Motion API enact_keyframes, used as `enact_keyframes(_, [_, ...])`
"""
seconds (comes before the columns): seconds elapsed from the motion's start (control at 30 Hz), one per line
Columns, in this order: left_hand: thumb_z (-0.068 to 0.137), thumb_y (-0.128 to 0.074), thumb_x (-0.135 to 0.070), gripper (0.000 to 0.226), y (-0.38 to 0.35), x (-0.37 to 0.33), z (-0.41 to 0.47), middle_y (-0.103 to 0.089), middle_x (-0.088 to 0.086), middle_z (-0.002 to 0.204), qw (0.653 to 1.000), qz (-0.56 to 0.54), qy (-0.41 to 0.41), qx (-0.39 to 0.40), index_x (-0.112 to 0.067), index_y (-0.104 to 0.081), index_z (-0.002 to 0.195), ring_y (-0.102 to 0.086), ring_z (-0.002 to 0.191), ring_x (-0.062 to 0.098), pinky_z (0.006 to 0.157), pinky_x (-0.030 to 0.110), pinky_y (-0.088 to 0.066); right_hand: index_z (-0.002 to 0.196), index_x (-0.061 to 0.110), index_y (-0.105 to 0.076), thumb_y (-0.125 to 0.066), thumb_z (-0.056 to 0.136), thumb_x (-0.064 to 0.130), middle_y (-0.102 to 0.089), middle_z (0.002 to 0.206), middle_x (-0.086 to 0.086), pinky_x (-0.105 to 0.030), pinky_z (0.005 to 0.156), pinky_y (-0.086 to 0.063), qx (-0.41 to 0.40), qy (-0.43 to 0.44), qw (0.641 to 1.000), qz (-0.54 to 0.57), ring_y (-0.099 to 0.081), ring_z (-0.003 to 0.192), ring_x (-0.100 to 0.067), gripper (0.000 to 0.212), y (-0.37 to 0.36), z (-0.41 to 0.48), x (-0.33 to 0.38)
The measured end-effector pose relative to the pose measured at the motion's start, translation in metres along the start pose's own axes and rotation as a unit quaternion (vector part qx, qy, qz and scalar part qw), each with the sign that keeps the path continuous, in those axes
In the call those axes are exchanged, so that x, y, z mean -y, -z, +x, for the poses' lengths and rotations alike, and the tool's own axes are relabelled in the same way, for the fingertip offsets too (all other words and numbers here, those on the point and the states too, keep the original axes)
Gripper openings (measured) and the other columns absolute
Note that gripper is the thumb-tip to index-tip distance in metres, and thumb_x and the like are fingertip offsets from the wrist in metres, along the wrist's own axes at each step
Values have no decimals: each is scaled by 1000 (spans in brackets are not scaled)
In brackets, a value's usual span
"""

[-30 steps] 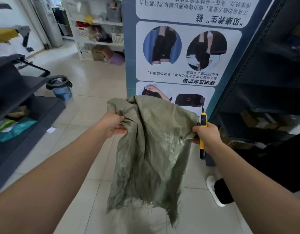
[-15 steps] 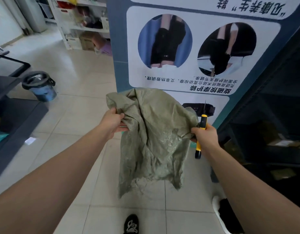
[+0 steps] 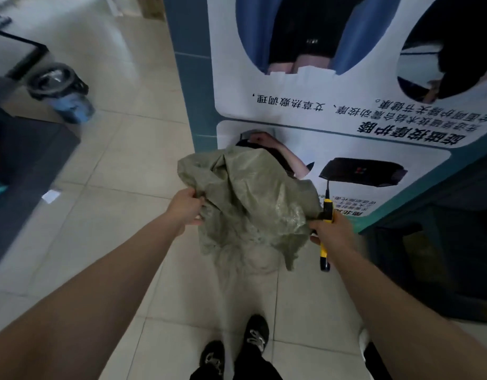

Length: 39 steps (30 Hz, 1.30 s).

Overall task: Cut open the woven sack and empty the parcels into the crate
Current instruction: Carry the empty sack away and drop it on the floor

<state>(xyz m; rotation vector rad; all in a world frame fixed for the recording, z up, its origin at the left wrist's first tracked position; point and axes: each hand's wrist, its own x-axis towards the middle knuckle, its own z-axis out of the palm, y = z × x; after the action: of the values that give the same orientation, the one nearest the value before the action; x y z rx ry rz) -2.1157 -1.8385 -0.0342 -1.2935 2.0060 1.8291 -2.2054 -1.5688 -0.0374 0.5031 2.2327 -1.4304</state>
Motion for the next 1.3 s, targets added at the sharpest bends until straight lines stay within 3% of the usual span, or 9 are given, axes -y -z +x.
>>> enact_keyframes(0.23, [98,-42,-14,27,-41,54,77,-56,8,113,997,44,54,-18,-15,-53,123,-53,98,26,92,45,-49,77,26,-63,-70,66,7,-69,87,-10,-57,83,-55,12,-30,998,-60,-65,86,-35,23,-38,87,-49])
enact_keyframes(0.37, [97,-43,-17,32,-56,98,125,-55,9,104,991,118,69,-8,-6,-51,126,-53,80,23,81,41,-51,73,25,-59,-66,68,4,-64,77,-10,-54,76,-54,-6,-41,995,-88,-54,68,-28,23,-61,128,-85])
enact_keyframes(0.5, [98,-44,-22,40,-64,136,164,-57,13,114,984,127,126,13,-10,-41,135,-59,97,31,72,38,-54,76,21,-58,-62,73,2,-64,83,-17,-46,69,-53,-8,-66,990,-128,-53,68,-29,20,-86,163,-122])
enact_keyframes(0.6, [95,-49,-14,31,-66,152,181,-57,6,94,986,52,150,47,-12,-38,124,-61,76,21,53,27,-57,90,20,-61,-60,77,4,-68,92,-20,-55,78,-57,8,-88,983,-158,-65,82,-36,20,-102,185,-144])
enact_keyframes(0.77, [90,-52,-5,41,-68,165,187,-60,4,111,978,90,141,128,-26,-44,124,-59,94,18,64,22,-50,102,10,-62,-64,81,9,-63,90,-18,-52,80,-55,53,-114,975,-182,-55,75,-30,20,-123,185,-151])
enact_keyframes(0.87, [93,-46,-4,25,-67,161,179,-57,0,93,976,101,154,119,-28,-49,99,-54,79,12,66,22,-45,92,8,-61,-64,79,8,-56,75,-13,-46,71,-55,73,-116,971,-196,-50,66,-26,14,-126,171,-144])
enact_keyframes(1.0, [94,-49,-10,30,-59,144,161,-58,8,118,959,243,87,117,-9,-54,124,-54,103,23,80,26,-42,93,4,-61,-65,77,11,-54,74,-13,-37,64,-45,89,-97,967,-216,-49,67,-26,17,-120,151,-129])
enact_keyframes(1.13, [96,-45,-15,34,-48,117,134,-55,19,130,924,361,22,124,-1,-54,126,-53,117,28,80,21,-37,92,14,-61,-64,80,14,-58,75,-10,-38,64,-48,103,-66,958,-258,-53,67,-27,13,-110,126,-101])
enact_keyframes(1.3, [93,-42,-16,27,-29,74,97,-59,15,120,872,474,-53,116,-5,-60,110,-57,106,28,84,32,-46,78,21,-53,-62,77,13,-54,66,-2,-26,53,-35,109,-10,943,-313,-51,63,-23,12,-95,81,-55])
